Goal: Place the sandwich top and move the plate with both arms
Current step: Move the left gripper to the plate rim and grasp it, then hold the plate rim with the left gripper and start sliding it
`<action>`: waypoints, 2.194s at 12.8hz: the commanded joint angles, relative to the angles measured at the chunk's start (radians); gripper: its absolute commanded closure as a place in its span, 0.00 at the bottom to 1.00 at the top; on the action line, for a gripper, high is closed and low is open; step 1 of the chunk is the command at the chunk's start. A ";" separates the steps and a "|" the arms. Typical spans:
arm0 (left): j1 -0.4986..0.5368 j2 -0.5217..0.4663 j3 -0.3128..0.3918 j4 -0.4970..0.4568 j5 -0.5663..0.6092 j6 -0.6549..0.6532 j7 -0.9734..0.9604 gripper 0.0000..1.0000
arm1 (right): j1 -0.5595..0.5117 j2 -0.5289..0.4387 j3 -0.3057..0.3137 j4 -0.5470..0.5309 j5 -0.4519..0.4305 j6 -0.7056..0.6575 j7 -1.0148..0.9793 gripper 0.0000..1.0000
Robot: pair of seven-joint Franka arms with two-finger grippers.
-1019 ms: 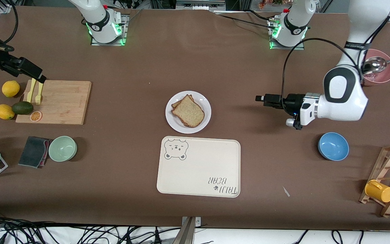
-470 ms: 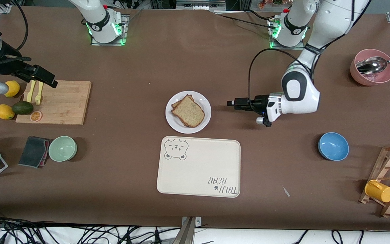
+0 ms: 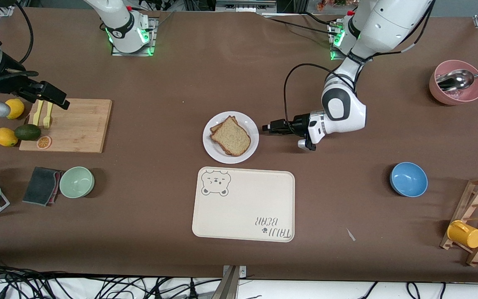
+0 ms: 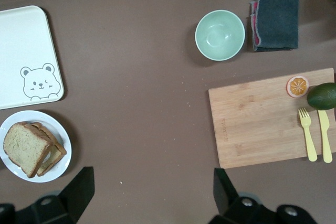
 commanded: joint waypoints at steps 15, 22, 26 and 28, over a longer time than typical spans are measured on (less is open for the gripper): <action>-0.096 0.123 0.003 0.068 -0.220 0.066 0.223 0.63 | -0.007 0.014 -0.007 0.019 -0.001 0.021 -0.006 0.00; -0.119 0.154 0.003 0.099 -0.242 0.106 0.225 0.87 | -0.007 0.022 -0.005 0.009 0.002 0.037 -0.016 0.00; -0.122 0.161 0.003 0.104 -0.242 0.106 0.225 1.00 | -0.008 0.035 -0.007 0.003 0.017 0.040 -0.041 0.00; -0.119 0.158 0.003 0.104 -0.242 0.104 0.225 1.00 | -0.007 0.048 -0.007 0.006 0.017 0.064 -0.042 0.00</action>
